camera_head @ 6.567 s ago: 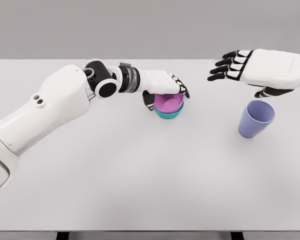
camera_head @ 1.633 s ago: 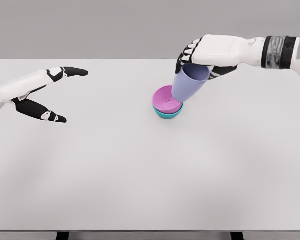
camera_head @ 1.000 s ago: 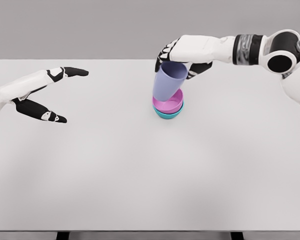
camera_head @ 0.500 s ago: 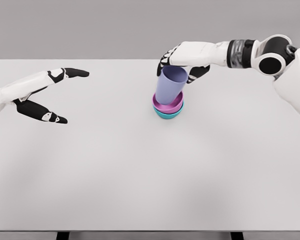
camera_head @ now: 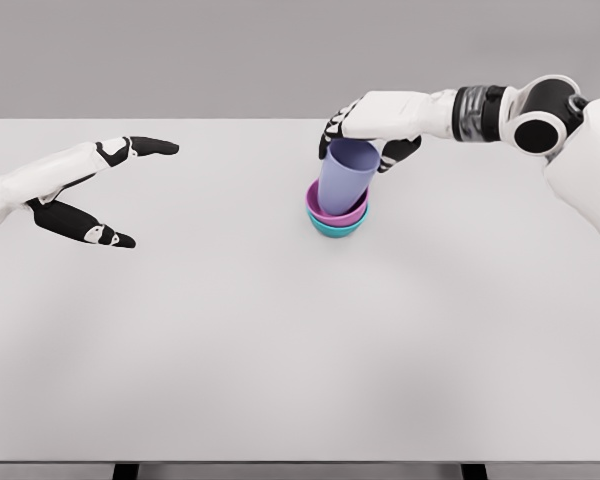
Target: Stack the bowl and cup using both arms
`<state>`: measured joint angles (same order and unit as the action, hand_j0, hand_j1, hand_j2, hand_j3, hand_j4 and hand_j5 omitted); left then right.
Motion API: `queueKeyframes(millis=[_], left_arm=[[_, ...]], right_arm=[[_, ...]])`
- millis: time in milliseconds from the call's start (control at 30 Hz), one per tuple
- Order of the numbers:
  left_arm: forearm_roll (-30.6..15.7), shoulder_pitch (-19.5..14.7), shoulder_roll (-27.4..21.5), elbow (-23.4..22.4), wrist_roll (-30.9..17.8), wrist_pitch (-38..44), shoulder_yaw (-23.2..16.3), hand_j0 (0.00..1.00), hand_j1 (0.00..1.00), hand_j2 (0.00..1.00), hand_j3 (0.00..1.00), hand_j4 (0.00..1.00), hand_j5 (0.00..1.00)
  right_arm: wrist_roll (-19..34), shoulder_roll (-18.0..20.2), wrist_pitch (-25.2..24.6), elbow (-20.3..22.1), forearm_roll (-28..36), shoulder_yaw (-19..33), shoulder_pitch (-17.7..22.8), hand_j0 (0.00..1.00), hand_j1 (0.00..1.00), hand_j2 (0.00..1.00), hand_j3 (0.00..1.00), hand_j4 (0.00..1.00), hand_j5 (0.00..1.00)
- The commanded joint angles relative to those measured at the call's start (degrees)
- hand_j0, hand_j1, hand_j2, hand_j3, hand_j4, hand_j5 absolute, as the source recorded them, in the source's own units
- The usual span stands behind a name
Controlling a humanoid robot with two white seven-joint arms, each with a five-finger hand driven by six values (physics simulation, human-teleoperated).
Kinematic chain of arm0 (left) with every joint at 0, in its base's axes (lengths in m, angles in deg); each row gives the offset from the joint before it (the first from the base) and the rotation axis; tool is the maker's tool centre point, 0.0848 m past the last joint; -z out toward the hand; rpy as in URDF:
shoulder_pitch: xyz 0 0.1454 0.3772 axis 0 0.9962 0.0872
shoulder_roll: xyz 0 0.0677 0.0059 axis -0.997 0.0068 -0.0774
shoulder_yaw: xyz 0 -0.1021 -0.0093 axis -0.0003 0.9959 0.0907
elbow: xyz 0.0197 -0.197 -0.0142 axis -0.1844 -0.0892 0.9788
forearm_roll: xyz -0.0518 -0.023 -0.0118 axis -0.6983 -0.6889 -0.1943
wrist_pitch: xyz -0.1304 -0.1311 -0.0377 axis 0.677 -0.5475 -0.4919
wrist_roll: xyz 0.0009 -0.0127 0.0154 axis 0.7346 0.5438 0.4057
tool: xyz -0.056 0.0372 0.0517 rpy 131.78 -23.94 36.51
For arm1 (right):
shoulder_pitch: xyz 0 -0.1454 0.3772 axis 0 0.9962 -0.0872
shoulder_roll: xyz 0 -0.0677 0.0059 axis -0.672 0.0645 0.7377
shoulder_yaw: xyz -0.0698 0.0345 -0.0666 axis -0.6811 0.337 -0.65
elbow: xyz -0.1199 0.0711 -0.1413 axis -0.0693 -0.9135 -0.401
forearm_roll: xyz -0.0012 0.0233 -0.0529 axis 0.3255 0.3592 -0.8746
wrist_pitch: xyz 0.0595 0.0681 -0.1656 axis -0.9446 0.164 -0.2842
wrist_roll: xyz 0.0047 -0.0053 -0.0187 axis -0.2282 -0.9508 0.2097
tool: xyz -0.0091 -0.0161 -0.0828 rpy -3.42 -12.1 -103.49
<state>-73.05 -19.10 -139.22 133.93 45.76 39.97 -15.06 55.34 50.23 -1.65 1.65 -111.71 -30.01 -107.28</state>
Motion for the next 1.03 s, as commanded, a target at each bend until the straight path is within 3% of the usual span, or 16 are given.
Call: queueKeyframes(millis=[0, 33, 67, 367, 500, 533, 600, 633, 700, 1000], left_arm=[[-0.5, 0.0, -0.1, 0.0, 0.0, 0.2, 0.0, 1.0, 1.0, 1.0, 1.0, 1.0, 1.0], [-0.5, 0.0, -0.1, 0.0, 0.0, 0.2, 0.0, 1.0, 1.0, 1.0, 1.0, 1.0, 1.0], [-0.5, 0.0, -0.1, 0.0, 0.0, 0.2, 0.0, 1.0, 1.0, 1.0, 1.0, 1.0, 1.0], [-0.5, 0.0, -0.1, 0.1, 0.0, 0.2, 0.0, 1.0, 1.0, 1.0, 1.0, 1.0, 1.0], [-0.5, 0.0, -0.1, 0.1, 0.0, 0.2, 0.0, 1.0, 1.0, 1.0, 1.0, 1.0, 1.0], [-0.5, 0.0, -0.1, 0.1, 0.0, 0.2, 0.0, 1.0, 1.0, 1.0, 1.0, 1.0, 1.0], [-0.5, 0.0, -0.1, 0.1, 0.0, 0.2, 0.0, 1.0, 1.0, 1.0, 1.0, 1.0, 1.0], [-0.5, 0.0, -0.1, 0.1, 0.0, 0.2, 0.0, 1.0, 1.0, 1.0, 1.0, 1.0, 1.0], [-0.5, 0.0, -0.1, 0.1, 0.0, 0.2, 0.0, 1.0, 1.0, 1.0, 1.0, 1.0, 1.0], [-0.1, 0.0, -0.1, 0.1, 0.0, 0.2, 0.0, 1.0, 1.0, 1.0, 1.0, 1.0, 1.0]], right_arm=[[0.0, 0.1, -0.2, 0.2, 0.3, -0.3, 0.0, 0.79, 0.79, 0.79, 0.79, 0.79, 0.79], [0.0, 0.1, -0.2, 0.4, 0.2, -0.6, 0.0, 0.93, 0.93, 0.93, 0.93, 0.93, 0.93], [0.0, 0.1, -0.2, 0.7, -0.2, -0.6, 0.0, 0.98, 0.98, 0.98, 0.98, 0.98, 0.98], [0.0, 0.1, -0.2, 1.1, -0.2, -0.5, -0.1, 1.0, 1.0, 1.0, 1.0, 1.0, 1.0], [0.0, 1.3, -0.2, 5.7, 0.3, 0.5, -0.6, 1.0, 1.0, 1.0, 1.0, 1.0, 1.0], [0.0, 2.7, -0.2, 5.8, 0.3, 0.7, -0.6, 1.0, 1.0, 1.0, 1.0, 1.0, 1.0], [0.0, 9.6, -0.2, 5.9, 0.4, 2.8, -0.4, 1.0, 1.0, 1.0, 1.0, 1.0, 1.0], [0.0, 12.7, -0.2, 5.9, 0.5, 5.6, 0.5, 1.0, 1.0, 1.0, 1.0, 1.0, 1.0], [0.0, 17.6, -0.2, 5.8, 0.5, 6.3, 3.2, 1.0, 1.0, 1.0, 1.0, 1.0, 1.0], [0.0, 20.2, -0.2, 5.8, 0.6, 6.6, 6.9, 1.0, 1.0, 1.0, 1.0, 1.0, 1.0]])
